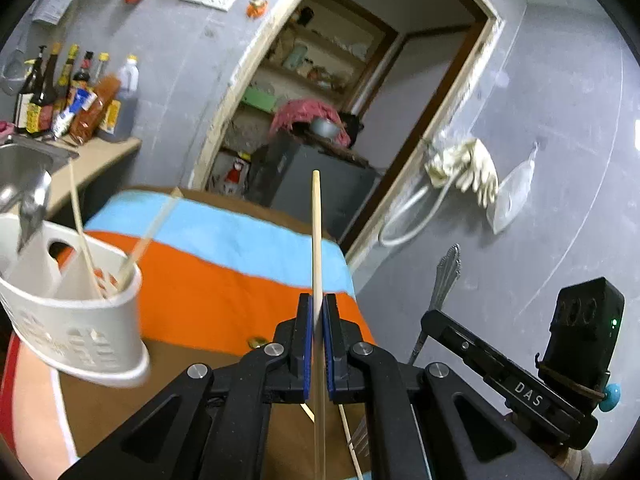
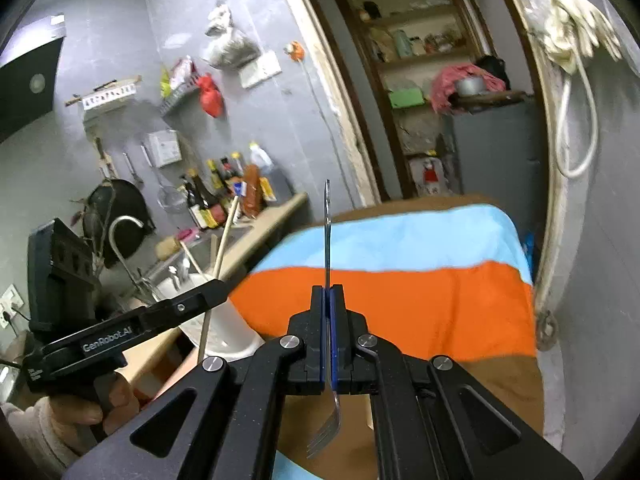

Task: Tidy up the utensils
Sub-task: 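Lift the fork with the right gripper while the left lifts the chopstick toward the basket, then carry the fork with the right gripper while the left carries the chopstick over the white basket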

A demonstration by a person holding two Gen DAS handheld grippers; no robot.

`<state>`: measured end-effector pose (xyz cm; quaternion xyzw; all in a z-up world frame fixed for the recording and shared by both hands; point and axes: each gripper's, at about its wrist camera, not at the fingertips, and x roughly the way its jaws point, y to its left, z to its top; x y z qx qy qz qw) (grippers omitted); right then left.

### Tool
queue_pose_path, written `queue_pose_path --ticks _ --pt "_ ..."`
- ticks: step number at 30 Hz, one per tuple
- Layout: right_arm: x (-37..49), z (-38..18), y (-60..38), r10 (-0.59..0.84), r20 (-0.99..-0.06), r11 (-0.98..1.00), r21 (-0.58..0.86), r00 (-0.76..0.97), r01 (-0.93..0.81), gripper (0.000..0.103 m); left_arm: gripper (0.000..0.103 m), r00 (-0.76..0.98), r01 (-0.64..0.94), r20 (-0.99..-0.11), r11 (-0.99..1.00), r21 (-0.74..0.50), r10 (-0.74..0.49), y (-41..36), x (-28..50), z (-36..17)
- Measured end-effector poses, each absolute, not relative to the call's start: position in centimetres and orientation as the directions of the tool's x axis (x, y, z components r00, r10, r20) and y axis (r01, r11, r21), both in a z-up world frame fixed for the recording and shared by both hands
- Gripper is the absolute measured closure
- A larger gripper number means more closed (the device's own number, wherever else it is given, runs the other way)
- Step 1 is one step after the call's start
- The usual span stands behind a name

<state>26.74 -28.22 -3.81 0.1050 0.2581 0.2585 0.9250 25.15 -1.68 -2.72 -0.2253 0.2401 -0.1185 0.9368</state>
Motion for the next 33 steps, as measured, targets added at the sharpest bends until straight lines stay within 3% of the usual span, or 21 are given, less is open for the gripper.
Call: queue_pose_path --ticks 10,23,33 --pt "27.5 0.6 -22.2 0.601 -0.307 0.796 0.314 0.738 -0.517 0.101 0.098 0.939 0.057 -0.272 0.875 -0.48 -0.21 6.3 24.6 1.1" --pt "28.1 3.5 -13.2 0.627 -0.183 0.766 0.32 0.757 -0.557 0.101 0.098 0.987 -0.081 -0.162 0.812 -0.578 -0.017 19.5 24.8 0.5" --pt "28.9 2.2 -8.6 0.591 -0.192 0.797 0.288 0.784 -0.531 0.101 0.098 0.984 -0.081 -0.175 0.811 -0.579 -0.027 23.2 27.6 -2.9"
